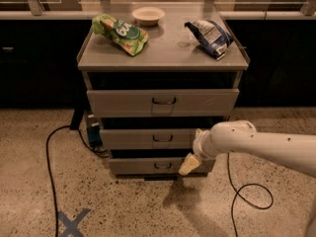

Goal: Open middle drawer

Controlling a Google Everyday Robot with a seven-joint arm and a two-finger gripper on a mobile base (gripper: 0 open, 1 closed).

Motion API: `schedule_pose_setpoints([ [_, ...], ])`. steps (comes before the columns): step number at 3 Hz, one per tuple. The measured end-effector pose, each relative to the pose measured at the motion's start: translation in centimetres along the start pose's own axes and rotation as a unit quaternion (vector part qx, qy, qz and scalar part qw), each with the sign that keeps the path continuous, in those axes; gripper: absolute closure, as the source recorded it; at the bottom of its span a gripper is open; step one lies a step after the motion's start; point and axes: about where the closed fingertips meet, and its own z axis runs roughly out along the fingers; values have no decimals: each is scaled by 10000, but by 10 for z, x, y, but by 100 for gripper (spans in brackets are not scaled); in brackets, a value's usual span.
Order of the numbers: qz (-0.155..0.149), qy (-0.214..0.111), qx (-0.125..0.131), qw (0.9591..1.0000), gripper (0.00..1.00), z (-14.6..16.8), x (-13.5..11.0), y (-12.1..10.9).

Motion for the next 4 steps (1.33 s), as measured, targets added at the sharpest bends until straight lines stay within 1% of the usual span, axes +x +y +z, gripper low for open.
schedule_pose_setpoints([
  [1,258,-317,110,9991,0,37,-11,-26],
  [2,697,-725,-60,9949,0,66,-10,-47],
  [3,1031,-1201,-237,9871,0,81,-14,-80],
  [4,1014,-1162,-245,9877,0,84,-15,-78],
])
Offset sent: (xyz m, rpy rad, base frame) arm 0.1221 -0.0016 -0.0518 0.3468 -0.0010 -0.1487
